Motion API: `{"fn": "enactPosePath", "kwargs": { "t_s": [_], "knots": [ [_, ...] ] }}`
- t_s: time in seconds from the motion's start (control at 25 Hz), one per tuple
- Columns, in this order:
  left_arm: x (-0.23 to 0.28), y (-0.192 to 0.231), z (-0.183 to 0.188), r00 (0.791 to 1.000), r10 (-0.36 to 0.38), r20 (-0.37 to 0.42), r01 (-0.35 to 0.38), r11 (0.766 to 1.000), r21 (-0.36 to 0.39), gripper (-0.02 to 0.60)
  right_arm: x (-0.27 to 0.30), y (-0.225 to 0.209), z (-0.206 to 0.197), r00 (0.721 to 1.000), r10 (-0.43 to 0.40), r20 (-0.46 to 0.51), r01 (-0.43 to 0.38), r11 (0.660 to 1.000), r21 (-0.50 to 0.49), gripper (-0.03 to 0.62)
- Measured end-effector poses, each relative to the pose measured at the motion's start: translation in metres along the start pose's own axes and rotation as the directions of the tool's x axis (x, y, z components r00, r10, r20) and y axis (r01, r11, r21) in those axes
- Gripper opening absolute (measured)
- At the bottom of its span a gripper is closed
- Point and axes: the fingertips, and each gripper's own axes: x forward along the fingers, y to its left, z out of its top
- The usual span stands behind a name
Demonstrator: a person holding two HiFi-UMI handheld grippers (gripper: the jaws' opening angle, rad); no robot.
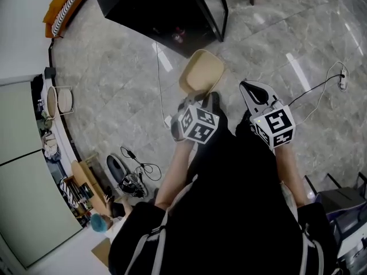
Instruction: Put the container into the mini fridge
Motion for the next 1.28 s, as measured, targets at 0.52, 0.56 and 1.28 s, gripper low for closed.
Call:
{"fn": "enactPosePath", "kwargs": {
  "t_s": [0.52,0.56,1.28],
  "knots": [
    [0.051,0.080,0.020,0.996,-0.082,0.018,0.081,0.995,0.067,0.035,0.085,-0.020,0.029,0.996,-0.043,-0.076,0.040,0.999,-0.032,0.018],
    [0.056,0.090,0.024,0.996,-0.087,0.021,0.085,0.994,0.071,0.036,0.096,-0.022,0.035,0.996,-0.048,-0.071,0.045,0.998,-0.037,0.018],
    [0.178,0.257,0.002,0.987,-0.140,-0.074,0.151,0.974,0.169,0.037,0.302,-0.042,0.051,0.981,-0.050,-0.186,0.050,0.999,-0.001,0.018]
  ]
}}
